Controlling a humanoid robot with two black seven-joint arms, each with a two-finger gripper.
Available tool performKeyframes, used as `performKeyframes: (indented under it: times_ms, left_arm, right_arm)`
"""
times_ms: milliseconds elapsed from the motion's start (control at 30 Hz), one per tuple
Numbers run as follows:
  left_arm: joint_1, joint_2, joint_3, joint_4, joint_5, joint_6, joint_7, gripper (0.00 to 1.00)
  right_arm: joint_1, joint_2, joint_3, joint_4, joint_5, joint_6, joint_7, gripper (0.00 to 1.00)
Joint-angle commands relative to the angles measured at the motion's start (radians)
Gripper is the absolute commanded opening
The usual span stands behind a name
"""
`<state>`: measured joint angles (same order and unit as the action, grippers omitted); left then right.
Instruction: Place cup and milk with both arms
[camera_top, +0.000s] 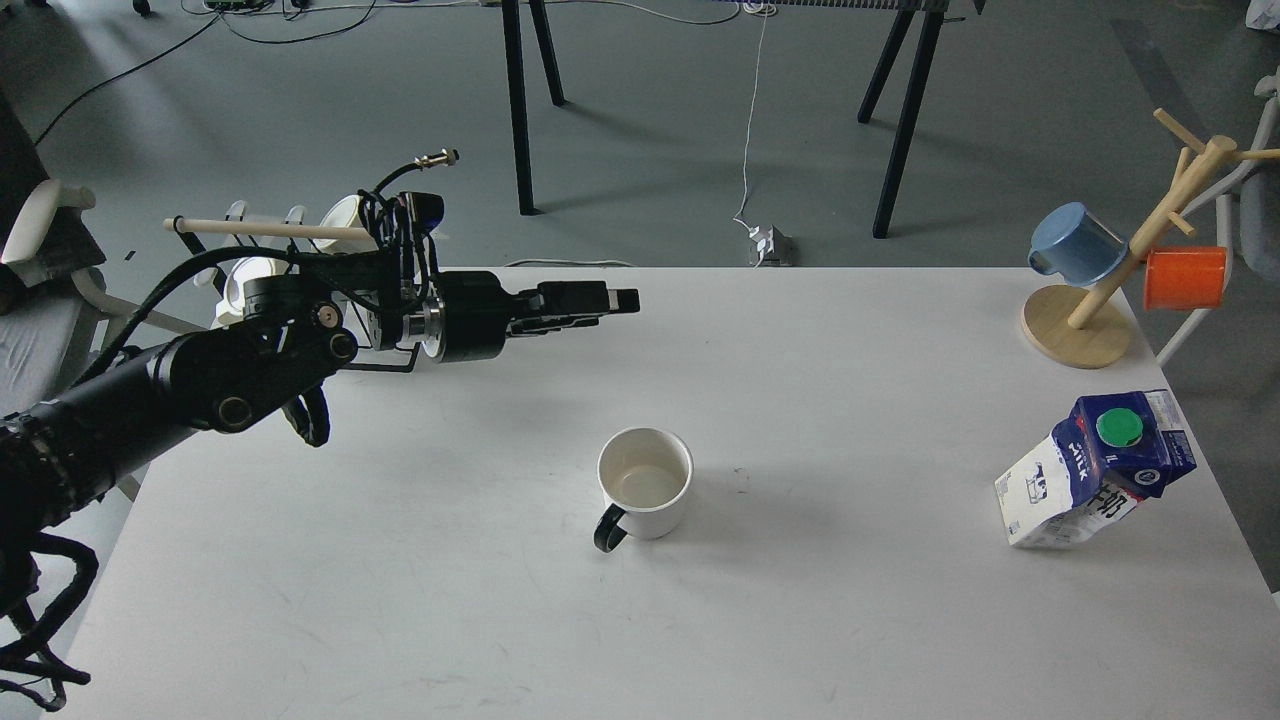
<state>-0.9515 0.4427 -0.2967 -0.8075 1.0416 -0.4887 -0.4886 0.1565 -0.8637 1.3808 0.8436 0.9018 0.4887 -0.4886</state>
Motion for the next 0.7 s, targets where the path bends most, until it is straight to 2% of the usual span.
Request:
performKeyframes:
  times_ms: [0,133,233,433,667]
  left_arm:
    - [0.028,0.094,-0.076,0.033,-0.317,0.0,0.0,0.87]
    - [0.039,0.191,-0.084,0.08,-0.596,0.0,0.0,0.88]
    - [0.071,0.235,-0.088,0.102,-0.695,0.0,0.0,0.89]
    - [0.117,0.264,-0.099,0.103,-0.701,0.0,0.0,0.9]
    - [0.119,0.263,-0.099,0.103,-0.699,0.0,0.0,0.91]
  right_arm:
    - [-0.126,-0.037,0.004,0.021,0.075,0.0,0.0,0.97]
    - [-0.294,-0.069,0.036,0.034,0.103,0.0,0.0,0.97]
    - [-0.406,-0.071,0.067,0.028,0.109,0.0,0.0,0.97]
    - [-0.558,-0.04,0.052,0.046,0.104,0.0,0.0,0.97]
    - [-0.597,0.104,-0.072,0.139,0.086,0.0,0.0,0.98]
